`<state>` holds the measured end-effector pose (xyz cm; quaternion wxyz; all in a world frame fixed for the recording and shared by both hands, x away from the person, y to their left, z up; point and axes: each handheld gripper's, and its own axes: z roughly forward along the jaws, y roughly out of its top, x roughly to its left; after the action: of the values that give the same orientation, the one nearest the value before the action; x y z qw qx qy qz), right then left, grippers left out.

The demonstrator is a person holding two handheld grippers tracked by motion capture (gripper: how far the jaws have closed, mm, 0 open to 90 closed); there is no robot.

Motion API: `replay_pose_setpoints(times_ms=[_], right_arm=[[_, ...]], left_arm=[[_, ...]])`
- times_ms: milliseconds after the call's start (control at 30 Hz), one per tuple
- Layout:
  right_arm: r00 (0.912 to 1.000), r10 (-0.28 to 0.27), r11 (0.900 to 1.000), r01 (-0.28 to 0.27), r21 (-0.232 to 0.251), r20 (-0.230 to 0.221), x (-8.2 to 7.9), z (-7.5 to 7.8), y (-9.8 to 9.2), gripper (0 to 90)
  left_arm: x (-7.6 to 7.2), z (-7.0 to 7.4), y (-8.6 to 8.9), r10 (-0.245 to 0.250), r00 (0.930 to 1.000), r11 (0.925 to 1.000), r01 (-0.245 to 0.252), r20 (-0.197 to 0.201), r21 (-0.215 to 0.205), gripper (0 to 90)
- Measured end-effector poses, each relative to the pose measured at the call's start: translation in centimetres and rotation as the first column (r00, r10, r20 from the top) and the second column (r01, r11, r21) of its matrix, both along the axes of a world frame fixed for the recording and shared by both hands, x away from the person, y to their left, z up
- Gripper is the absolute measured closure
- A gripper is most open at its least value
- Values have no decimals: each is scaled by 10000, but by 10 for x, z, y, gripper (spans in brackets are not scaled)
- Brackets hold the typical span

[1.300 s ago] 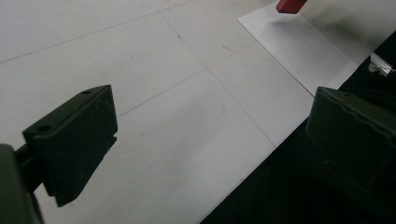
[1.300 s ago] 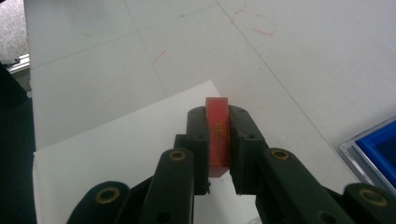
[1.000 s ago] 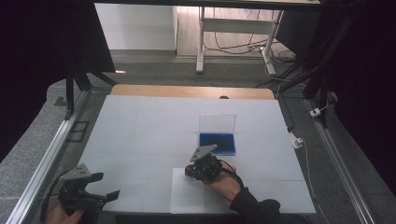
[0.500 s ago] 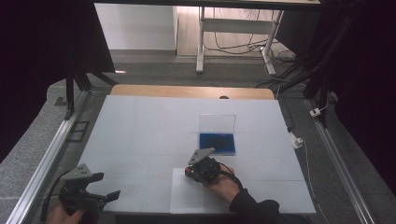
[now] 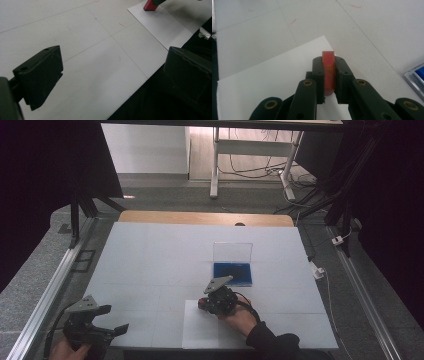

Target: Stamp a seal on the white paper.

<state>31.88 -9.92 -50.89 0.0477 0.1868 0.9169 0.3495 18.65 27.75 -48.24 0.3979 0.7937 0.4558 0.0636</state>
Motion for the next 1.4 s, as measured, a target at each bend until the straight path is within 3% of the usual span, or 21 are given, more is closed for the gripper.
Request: replay_pose_setpoints(times_ms=[100, 167, 333, 400, 900, 1400], right_arm=[[9995, -40, 9997, 47, 221, -315, 4, -1, -3, 804], [9996, -39, 9997, 45, 223, -279, 4, -1, -3, 804], [9978, 145, 9993, -124, -340, 649, -6, 0, 3, 803], [9963, 217, 9990, -184, -395, 829, -8, 0, 4, 803], [9977, 170, 9995, -153, -261, 654, -6, 1, 3, 793], [9958, 298, 9996, -295, -50, 861, -9, 11, 2, 792]], left_arm=[[0, 0, 0, -2, 10000, 10000, 2, 5, 7, 27], [0, 0, 0, -2, 10000, 10000, 2, 3, 5, 27], [0, 0, 0, -22, 10000, 10000, 22, 12, 25, 27], [0, 0, 0, -21, 10000, 10000, 21, 15, 16, 27], [0, 0, 1, -44, 10000, 10000, 44, 71, -41, 27], [-1, 0, 1, -24, 10000, 10000, 24, 69, -65, 26]])
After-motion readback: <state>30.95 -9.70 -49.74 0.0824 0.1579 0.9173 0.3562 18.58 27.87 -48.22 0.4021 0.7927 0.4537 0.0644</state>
